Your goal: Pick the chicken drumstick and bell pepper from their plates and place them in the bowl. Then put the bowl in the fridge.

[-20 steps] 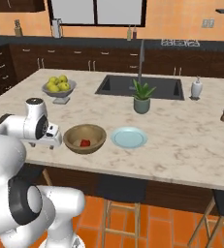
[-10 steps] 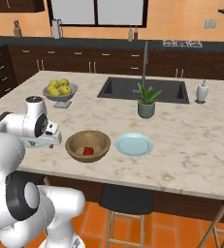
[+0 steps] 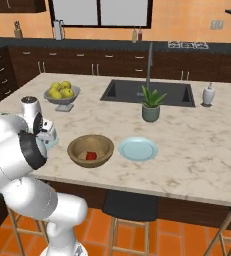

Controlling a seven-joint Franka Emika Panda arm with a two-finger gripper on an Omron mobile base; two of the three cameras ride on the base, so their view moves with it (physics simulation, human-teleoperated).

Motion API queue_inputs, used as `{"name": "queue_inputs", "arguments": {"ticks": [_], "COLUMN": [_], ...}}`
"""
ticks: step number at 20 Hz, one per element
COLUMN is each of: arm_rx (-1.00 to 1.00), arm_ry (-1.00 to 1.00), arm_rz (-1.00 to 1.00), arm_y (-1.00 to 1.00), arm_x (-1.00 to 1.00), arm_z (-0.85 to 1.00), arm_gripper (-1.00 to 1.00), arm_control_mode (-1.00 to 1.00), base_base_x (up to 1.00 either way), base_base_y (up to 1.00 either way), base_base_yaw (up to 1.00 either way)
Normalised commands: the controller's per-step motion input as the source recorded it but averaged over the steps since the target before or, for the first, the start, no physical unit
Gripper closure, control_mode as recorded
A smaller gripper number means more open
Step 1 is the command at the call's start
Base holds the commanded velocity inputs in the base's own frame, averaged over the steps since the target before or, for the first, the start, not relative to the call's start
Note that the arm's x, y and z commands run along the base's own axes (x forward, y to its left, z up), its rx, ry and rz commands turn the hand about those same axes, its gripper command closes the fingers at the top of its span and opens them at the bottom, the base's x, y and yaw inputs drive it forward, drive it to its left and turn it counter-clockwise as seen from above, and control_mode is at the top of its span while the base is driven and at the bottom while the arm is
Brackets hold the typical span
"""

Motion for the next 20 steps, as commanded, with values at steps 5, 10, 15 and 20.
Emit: {"name": "queue_inputs", "arguments": {"ticks": [5, 10, 15, 20], "arm_rx": [-0.01, -0.02, -0.02, -0.02], "arm_ry": [0.00, 0.00, 0.00, 0.00], "arm_rz": [0.16, 0.03, 0.01, 0.00], "arm_y": [0.31, 0.36, 0.15, 0.01], "arm_x": [0.77, 0.18, 0.07, 0.35], "arm_z": [-0.03, -0.43, -0.35, -0.26], "arm_gripper": [-1.00, -1.00, -1.00, -1.00], "arm_control_mode": [-1.00, -1.00, -1.00, -1.00], "base_base_x": [0.00, 0.00, 0.00, 0.00], "base_base_y": [0.00, 0.00, 0.00, 0.00], "base_base_yaw": [0.00, 0.00, 0.00, 0.00]}}
